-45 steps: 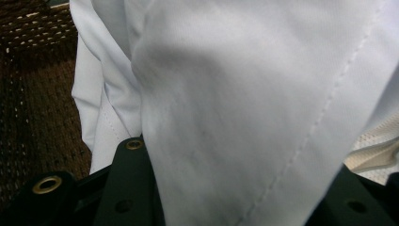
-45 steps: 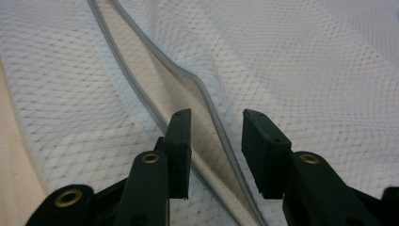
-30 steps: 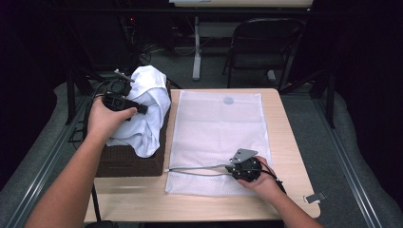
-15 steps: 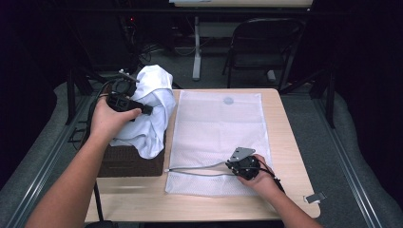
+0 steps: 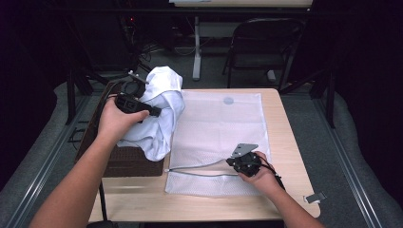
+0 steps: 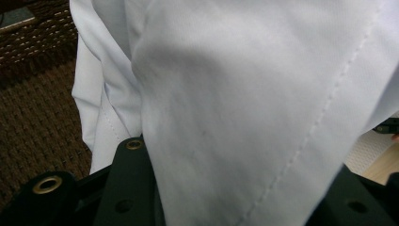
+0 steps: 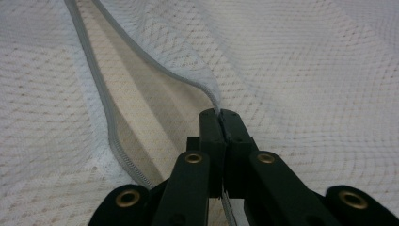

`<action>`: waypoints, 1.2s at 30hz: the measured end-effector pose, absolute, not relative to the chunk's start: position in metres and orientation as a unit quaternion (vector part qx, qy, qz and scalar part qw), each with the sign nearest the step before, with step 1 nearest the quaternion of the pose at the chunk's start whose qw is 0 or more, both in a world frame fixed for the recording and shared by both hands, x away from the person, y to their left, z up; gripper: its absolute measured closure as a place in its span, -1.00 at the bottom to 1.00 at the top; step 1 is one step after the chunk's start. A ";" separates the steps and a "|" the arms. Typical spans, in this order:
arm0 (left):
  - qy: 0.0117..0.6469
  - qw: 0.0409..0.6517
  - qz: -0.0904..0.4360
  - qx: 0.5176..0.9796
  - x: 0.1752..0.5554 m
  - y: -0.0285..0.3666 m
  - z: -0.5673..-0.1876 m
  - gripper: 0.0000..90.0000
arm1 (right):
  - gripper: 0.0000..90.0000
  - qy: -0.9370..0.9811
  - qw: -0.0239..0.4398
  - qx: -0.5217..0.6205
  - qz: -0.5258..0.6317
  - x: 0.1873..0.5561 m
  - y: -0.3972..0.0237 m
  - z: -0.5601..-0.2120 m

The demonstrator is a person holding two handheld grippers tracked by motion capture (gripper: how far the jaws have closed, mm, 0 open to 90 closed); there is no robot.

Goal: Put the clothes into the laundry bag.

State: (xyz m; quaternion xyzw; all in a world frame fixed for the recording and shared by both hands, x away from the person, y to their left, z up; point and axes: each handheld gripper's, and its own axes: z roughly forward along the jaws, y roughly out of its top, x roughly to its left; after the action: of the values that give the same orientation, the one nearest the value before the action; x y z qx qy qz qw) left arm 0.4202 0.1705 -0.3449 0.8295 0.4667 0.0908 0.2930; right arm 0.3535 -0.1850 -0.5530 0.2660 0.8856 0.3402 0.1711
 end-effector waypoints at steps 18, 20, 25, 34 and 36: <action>0.456 0.293 0.084 0.836 0.419 0.162 -0.348 0.30 | 0.98 0.878 0.146 0.278 0.362 0.370 -0.189 -0.535; 0.457 0.293 0.084 0.836 0.419 0.162 -0.349 0.30 | 0.98 0.879 0.144 0.278 0.361 0.370 -0.189 -0.535; 0.452 0.295 0.087 0.837 0.415 0.165 -0.350 0.30 | 0.98 0.877 0.143 0.277 0.365 0.375 -0.190 -0.528; 0.436 0.310 0.087 0.840 0.397 0.168 -0.359 0.30 | 0.98 0.876 0.127 0.275 0.376 0.385 -0.194 -0.514; 0.434 0.318 0.085 0.838 0.392 0.168 -0.360 0.30 | 0.98 0.874 0.124 0.274 0.382 0.387 -0.196 -0.511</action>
State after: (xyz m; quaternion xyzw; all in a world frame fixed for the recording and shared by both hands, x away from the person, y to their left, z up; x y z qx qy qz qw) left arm 0.3923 0.1678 -0.3596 0.8385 0.4340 0.0853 0.3184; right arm 0.3866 -0.1960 -0.5111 0.2741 0.8737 0.3822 0.1242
